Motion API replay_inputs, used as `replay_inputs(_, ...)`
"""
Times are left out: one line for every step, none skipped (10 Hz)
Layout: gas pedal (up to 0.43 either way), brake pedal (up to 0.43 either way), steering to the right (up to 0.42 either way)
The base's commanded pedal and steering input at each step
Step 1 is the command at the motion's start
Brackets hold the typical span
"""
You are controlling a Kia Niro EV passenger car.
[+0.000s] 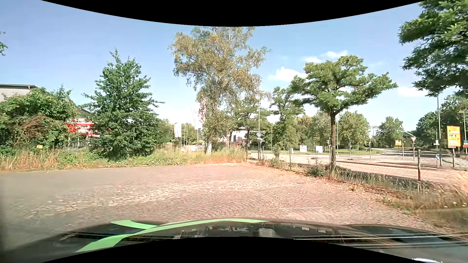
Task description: Follow the waypoints while adhering to traffic rules and regulations
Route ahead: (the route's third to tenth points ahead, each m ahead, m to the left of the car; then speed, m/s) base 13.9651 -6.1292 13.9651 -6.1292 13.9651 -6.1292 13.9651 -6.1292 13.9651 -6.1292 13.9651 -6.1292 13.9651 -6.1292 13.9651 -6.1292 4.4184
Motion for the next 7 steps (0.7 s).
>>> replay_inputs(0.059, 0.0, 0.064)
replay_inputs(0.059, 0.0, 0.057)
replay_inputs(0.059, 0.0, 0.048)
replay_inputs(0.047, 0.0, 0.038)
replay_inputs(0.047, 0.0, 0.02)
replay_inputs(0.047, 0.0, 0.01)
replay_inputs(0.0, 0.0, -0.005)
